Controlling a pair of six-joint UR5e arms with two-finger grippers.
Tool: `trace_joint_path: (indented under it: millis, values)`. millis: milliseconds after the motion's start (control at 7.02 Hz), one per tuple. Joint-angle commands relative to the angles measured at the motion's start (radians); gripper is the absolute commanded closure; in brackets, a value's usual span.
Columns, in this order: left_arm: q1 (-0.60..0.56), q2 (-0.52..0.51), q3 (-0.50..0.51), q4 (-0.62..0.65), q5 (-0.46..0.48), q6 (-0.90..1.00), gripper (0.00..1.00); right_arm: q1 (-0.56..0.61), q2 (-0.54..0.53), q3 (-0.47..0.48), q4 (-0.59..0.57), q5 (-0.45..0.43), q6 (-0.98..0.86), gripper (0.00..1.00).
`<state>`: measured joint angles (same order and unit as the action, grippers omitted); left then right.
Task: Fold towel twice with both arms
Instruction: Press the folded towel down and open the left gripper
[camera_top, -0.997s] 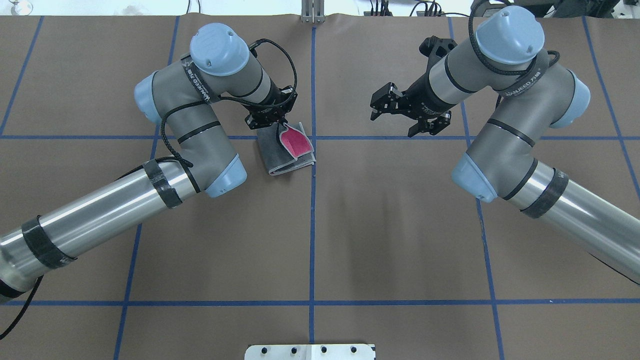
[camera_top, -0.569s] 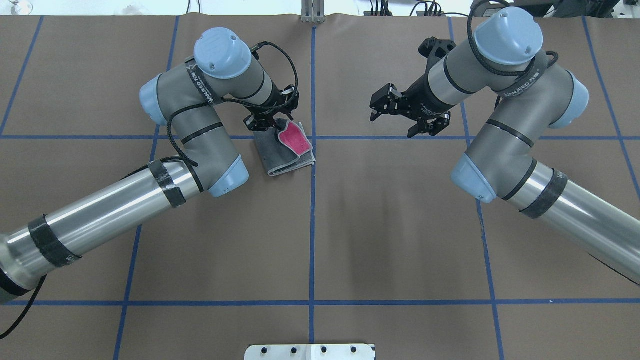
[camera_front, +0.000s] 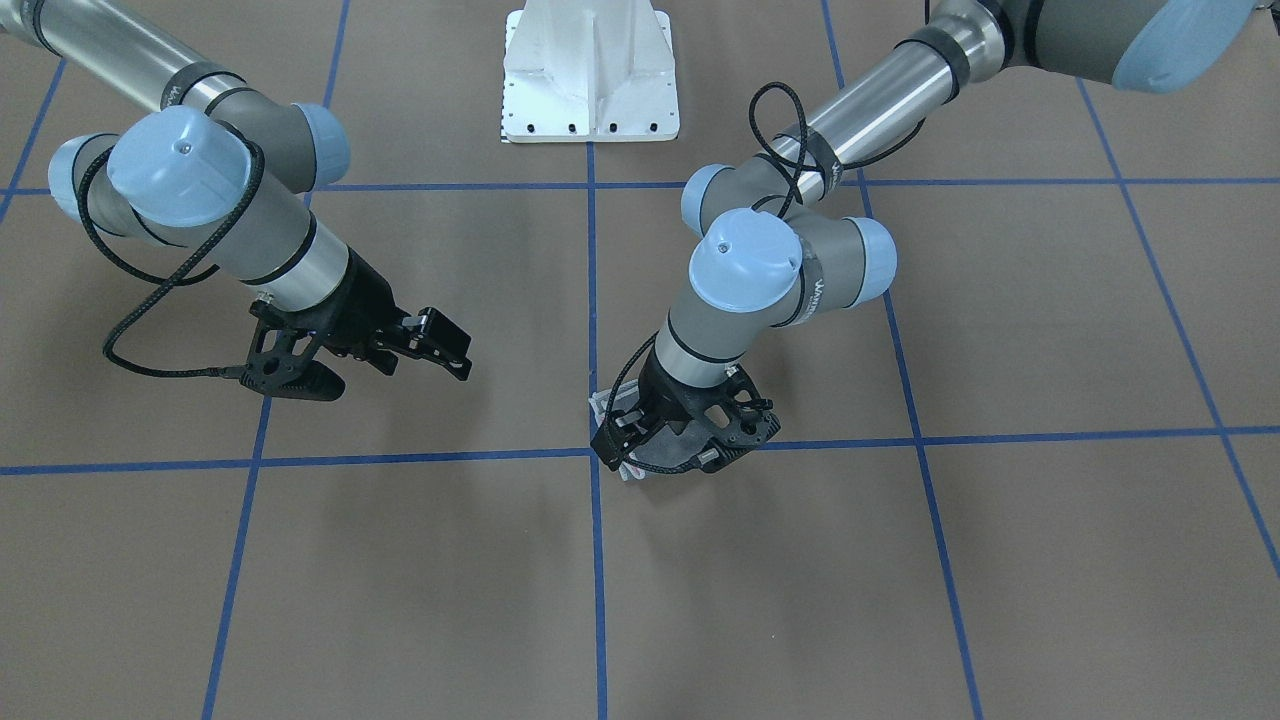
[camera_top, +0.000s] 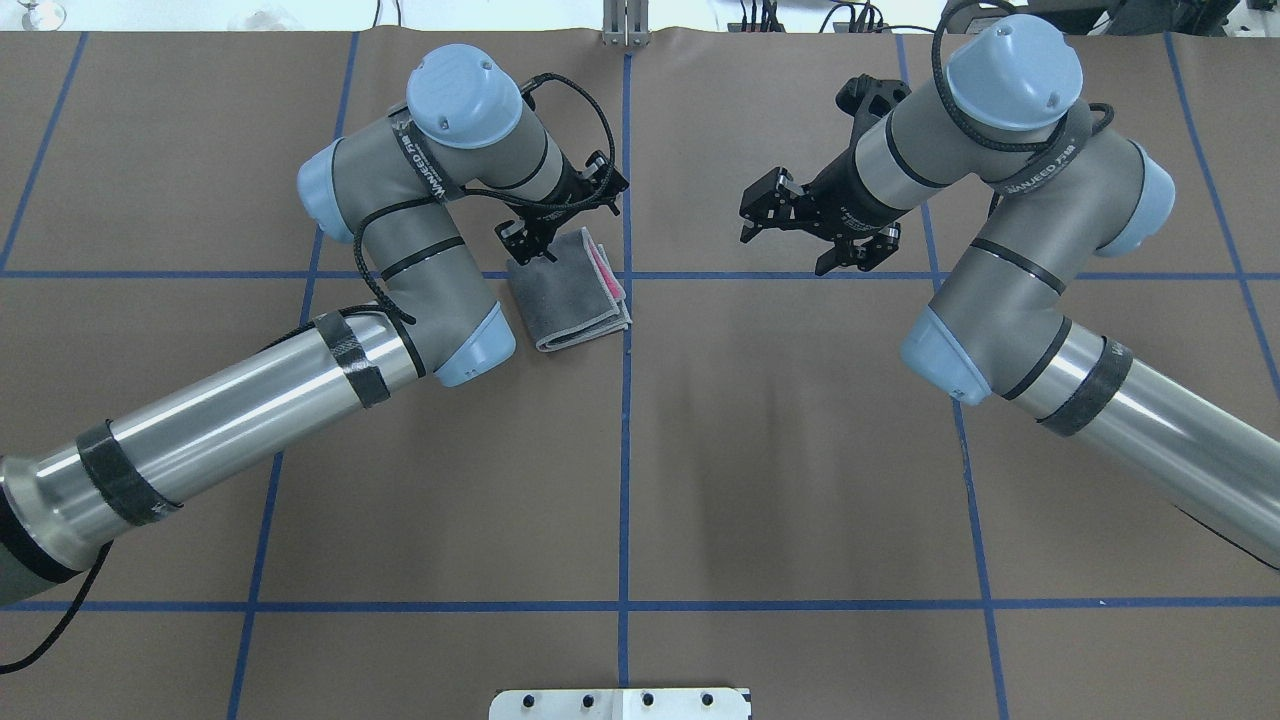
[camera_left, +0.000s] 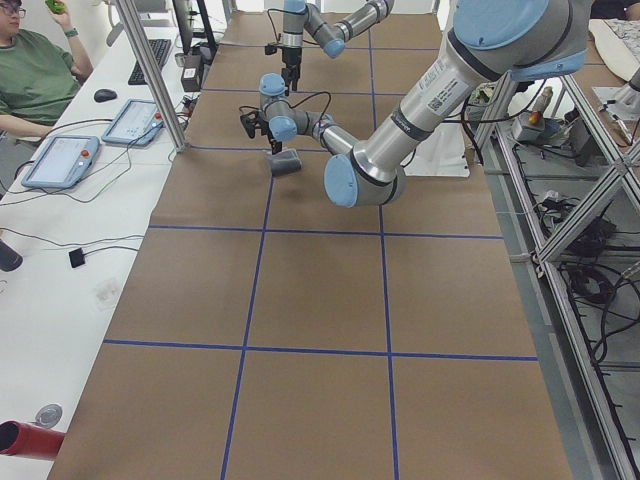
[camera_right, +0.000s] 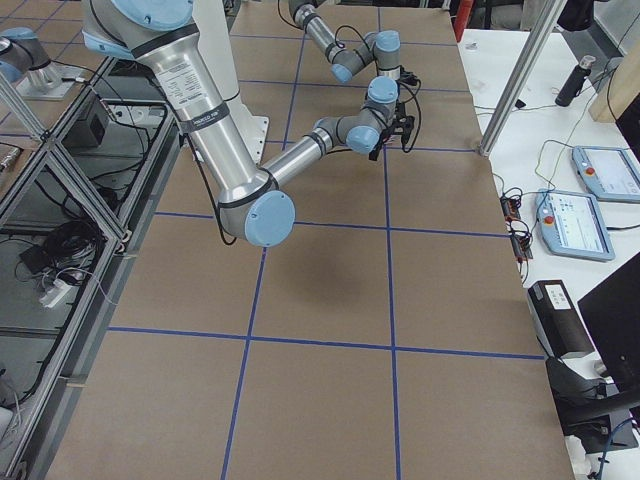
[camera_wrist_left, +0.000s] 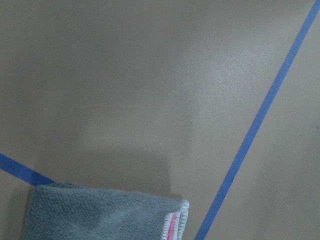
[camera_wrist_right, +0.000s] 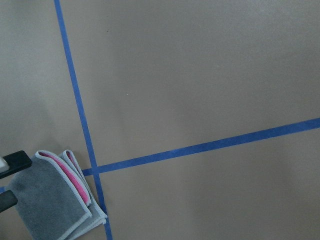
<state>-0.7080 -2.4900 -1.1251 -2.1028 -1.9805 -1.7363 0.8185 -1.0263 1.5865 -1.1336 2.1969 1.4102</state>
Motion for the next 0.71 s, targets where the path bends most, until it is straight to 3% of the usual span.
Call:
trace_joint_path:
  millis: [0,569]
  values:
    - [-0.002,-0.007,0.011,-0.003,0.000,0.001,0.00,-0.001,0.003,-0.007,0.000,0.000,0.001,0.00]
    - [-0.002,-0.001,0.057,-0.006,0.002,0.006,0.00,-0.007,0.009,-0.007,0.000,0.000,0.009,0.00]
